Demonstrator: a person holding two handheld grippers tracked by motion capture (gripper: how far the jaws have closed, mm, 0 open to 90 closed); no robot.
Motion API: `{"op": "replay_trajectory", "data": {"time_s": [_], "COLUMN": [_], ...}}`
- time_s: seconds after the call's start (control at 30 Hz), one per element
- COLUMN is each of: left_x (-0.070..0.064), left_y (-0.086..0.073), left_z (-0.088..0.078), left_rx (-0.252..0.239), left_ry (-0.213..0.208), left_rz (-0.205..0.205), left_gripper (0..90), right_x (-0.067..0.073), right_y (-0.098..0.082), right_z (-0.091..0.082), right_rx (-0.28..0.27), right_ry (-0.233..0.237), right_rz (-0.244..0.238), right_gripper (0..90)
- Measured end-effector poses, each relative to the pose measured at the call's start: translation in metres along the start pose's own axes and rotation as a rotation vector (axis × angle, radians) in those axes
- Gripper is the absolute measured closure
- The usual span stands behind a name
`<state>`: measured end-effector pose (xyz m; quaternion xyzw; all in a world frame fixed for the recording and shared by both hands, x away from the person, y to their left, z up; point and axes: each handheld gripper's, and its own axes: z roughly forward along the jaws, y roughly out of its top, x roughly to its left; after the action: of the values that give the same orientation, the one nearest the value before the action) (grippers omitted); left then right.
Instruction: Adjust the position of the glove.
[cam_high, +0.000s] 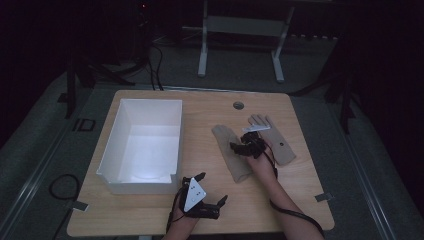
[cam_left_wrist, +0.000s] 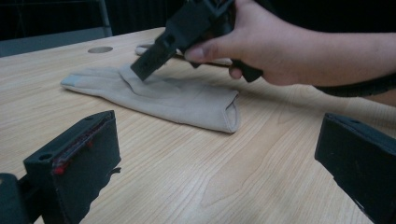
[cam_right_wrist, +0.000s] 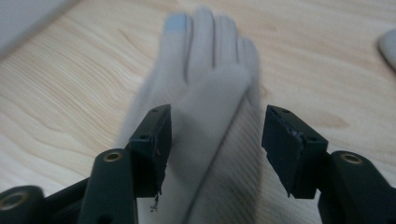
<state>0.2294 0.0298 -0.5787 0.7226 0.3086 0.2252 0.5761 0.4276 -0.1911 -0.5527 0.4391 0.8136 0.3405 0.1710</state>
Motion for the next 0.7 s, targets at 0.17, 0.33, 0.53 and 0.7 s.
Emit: {"op": "replay_trajectory", "data": {"time_s": [0.17,0.33,0.53,0.7], "left_x": [0.0,0.0,0.0,0.0], "left_y": [0.0,0.0,0.0,0.0], "left_z": [0.0,0.0,0.0,0.0], "left_rx": [0.0,0.002,0.003,0.004], "left_ry": [-0.001,0.001,0.001,-0.001], "left_rz": [-0.001,0.001,0.0,-0.002], "left_gripper": [0.3,0.3,0.3,0.4], "right_x": [0.0,-0.002,0.004,0.011], "right_y": [-0.007,-0.008,-0.007,0.0], "right_z": [0.006,0.005,0.002,-0.007], "right_rx": [0.003,0.009,0.011,-0.023], "right_ry": [0.02,0.027,0.022,0.067], "right_rz": [-0.006,-0.005,-0.015,0.015], "right_gripper": [43.2,52.4,76.4,80.1]}}
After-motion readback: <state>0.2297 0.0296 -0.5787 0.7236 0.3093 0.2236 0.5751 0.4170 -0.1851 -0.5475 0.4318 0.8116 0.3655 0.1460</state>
